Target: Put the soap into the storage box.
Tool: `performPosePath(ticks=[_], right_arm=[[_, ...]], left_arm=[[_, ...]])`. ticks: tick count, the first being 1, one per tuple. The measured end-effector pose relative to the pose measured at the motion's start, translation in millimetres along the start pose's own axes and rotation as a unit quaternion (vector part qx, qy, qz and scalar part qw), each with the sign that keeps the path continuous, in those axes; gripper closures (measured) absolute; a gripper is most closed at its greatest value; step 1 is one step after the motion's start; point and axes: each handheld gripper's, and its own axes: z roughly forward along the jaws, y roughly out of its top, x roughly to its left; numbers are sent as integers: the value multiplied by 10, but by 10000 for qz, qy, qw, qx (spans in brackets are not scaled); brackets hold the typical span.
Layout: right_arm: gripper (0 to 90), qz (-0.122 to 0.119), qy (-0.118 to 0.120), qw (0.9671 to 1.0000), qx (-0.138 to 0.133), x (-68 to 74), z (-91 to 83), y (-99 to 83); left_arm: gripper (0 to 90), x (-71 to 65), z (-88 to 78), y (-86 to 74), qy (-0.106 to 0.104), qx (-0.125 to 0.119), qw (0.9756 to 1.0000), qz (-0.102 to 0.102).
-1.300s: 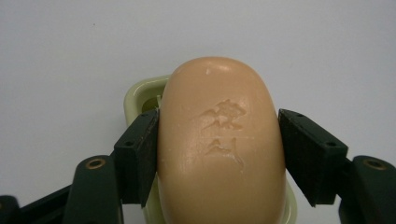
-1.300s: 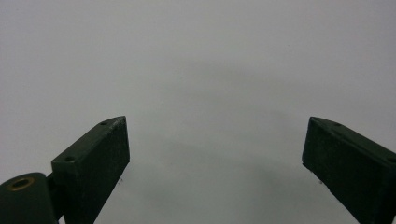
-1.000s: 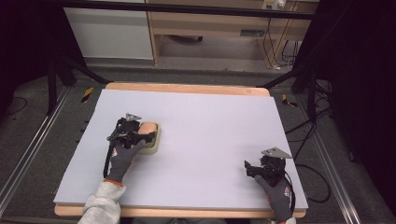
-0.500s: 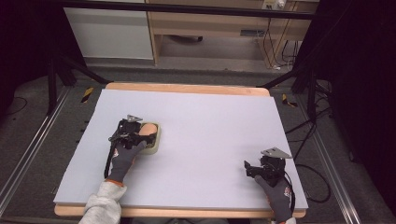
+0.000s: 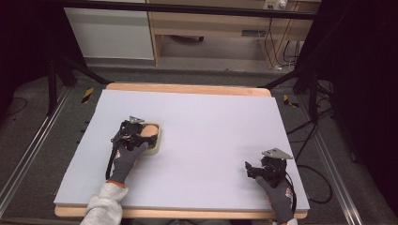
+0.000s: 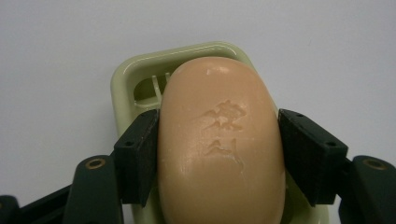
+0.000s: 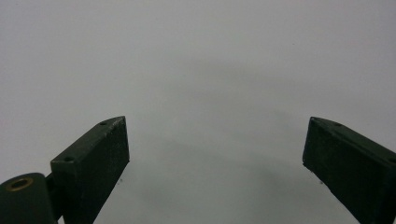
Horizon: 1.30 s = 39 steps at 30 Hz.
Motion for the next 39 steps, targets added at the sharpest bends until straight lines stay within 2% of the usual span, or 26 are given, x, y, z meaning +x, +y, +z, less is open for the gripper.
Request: performPosePath(ticks=[11,13,17,20,25,31,39], right_arm=[[75,1,-3,10000,12,2,1,0],[75,-4,-8,10000,12,3,-1,0],[74,2,-30,10000,3,-3,-3,0],[74,1,-32,10000,5,-5,-4,0],[73,2,-51,10000,-8,-10,-14,-2],[70,24,-96,9999,-32,-32,-19,-2],[61,54,-162,9998,-42,-51,-40,-1]], left_arm=[[315,15,0,-1,-78,22,10000,-20],[285,13,-19,2,-136,-28,9999,-55],[252,0,-67,0,-85,-38,10000,-7],[241,-8,-102,-4,-123,-103,9999,-22],[240,-26,-258,-14,-205,-262,9994,7],[241,-12,-413,-75,-349,-437,9984,-72],[240,15,-561,-224,-365,-526,9979,-5]])
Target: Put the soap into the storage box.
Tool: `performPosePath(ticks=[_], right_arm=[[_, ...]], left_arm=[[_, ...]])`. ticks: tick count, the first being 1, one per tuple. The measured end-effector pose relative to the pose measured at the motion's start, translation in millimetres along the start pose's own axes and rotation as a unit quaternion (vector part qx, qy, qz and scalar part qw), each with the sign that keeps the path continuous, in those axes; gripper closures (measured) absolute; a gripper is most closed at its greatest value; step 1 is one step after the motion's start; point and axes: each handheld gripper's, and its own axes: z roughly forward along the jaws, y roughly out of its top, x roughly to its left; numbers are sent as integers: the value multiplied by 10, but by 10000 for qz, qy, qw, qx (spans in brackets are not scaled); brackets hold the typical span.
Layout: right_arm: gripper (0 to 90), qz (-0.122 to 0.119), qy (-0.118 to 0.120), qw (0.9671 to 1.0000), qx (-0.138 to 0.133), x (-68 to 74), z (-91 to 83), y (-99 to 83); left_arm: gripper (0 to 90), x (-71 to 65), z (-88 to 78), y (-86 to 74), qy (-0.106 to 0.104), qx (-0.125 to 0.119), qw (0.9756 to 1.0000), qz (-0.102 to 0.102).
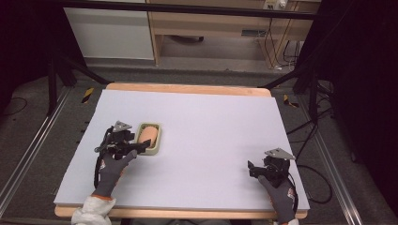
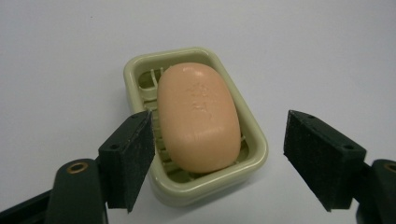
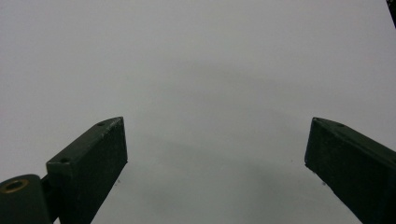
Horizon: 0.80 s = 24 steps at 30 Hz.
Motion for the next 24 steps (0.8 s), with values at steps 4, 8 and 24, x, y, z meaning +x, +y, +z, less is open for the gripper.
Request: performPosePath(ticks=[4,8,24], right_arm=[[55,-30,13,10000,-6,-19,-10,-4],[54,-62,-34,10000,10,-46,-13,-11],[55,-84,-69,9999,68,-97,3,-32]], left_arm=[[236,4,-51,-72,5,10,9999,110],[223,46,-98,-165,29,43,9999,120],[181,205,-231,-506,122,193,9996,174]])
